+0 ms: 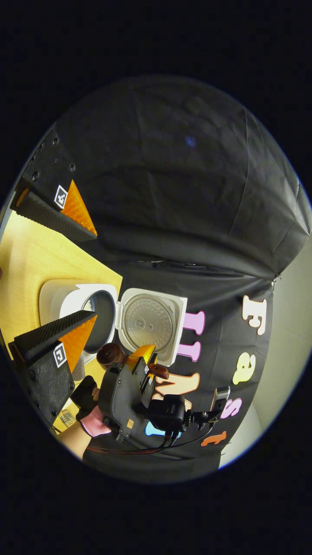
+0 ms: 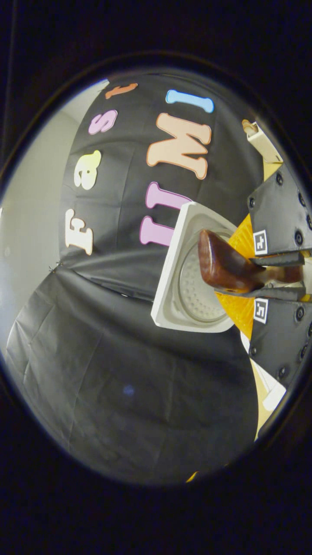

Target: Close the left gripper, press the button to open the rice cooker; take a wooden spoon from the chopstick holder with the right hand, scoop a spoonful of rice and pour it into the rice cooker, then put the wooden spoon back into the chopstick holder.

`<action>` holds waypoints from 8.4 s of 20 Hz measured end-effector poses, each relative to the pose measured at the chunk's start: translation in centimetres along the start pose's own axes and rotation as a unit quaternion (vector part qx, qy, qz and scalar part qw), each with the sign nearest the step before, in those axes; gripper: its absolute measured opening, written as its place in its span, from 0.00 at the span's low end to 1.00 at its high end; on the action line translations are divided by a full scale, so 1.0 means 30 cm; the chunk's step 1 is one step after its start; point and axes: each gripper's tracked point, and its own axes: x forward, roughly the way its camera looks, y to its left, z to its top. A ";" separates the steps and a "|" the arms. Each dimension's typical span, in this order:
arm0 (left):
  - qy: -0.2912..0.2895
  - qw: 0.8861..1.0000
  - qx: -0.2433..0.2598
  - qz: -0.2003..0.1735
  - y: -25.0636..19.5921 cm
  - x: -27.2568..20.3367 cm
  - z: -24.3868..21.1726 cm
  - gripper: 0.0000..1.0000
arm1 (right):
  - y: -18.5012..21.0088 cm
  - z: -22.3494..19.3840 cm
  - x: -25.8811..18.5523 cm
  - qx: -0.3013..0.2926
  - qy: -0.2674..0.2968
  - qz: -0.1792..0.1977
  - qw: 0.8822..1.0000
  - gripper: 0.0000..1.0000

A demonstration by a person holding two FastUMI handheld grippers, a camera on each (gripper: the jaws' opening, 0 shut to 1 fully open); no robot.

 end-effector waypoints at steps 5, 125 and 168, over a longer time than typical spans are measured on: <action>-0.001 1.000 0.008 -0.005 -0.009 -0.003 0.000 0.96 | -0.034 -0.023 -0.010 0.125 0.034 0.013 0.991 0.21; -0.042 0.994 0.082 -0.056 -0.481 0.754 0.475 0.69 | -1.378 -0.400 -1.577 0.253 0.134 -0.353 0.891 0.95; 0.041 0.992 0.084 -0.088 -0.424 0.467 -0.185 0.84 | -1.197 -0.287 -1.454 0.227 0.125 -0.292 0.921 0.97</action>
